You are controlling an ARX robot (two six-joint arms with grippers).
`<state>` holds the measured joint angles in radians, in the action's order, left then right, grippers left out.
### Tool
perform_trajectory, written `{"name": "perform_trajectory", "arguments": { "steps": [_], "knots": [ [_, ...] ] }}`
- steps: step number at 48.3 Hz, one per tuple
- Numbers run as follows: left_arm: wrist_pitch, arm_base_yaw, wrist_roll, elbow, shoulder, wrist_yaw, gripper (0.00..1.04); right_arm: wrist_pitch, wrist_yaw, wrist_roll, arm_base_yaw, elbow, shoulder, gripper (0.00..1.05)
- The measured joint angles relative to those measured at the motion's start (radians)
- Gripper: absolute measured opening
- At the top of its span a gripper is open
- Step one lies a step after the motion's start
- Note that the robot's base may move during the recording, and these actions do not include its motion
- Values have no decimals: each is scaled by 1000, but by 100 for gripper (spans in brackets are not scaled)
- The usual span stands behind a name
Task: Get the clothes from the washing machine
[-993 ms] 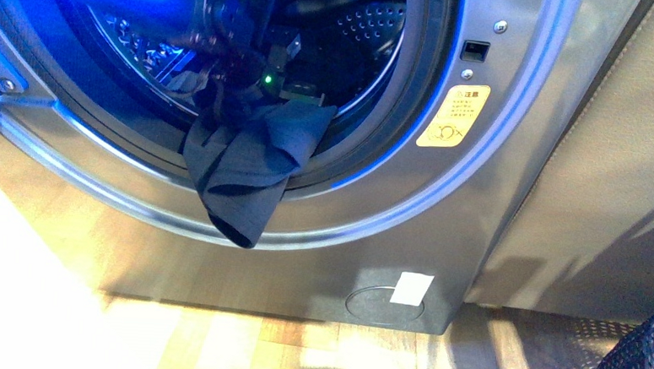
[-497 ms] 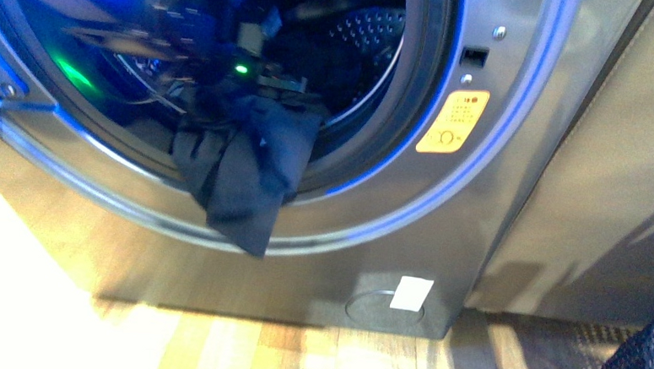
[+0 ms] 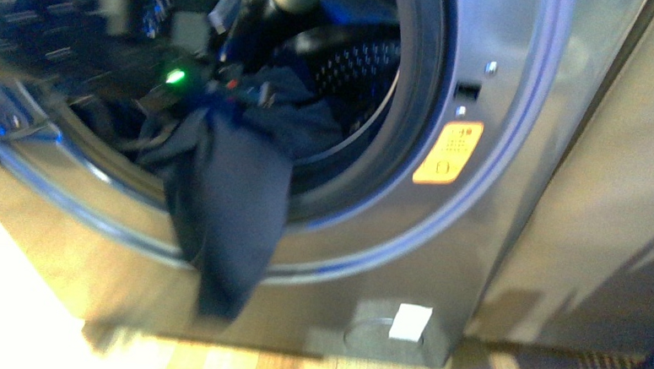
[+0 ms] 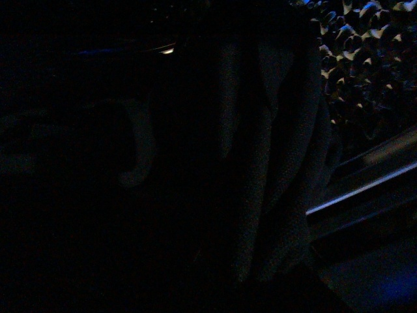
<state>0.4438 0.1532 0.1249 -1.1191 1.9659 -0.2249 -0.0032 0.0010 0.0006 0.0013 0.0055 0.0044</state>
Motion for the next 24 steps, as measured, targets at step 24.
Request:
{"name": "perform_trajectory", "arguments": {
  "steps": [24],
  "knots": [
    [-28,-40,-1,281,-463,-119,6,0,0,0,0,0,0,97]
  ]
}}
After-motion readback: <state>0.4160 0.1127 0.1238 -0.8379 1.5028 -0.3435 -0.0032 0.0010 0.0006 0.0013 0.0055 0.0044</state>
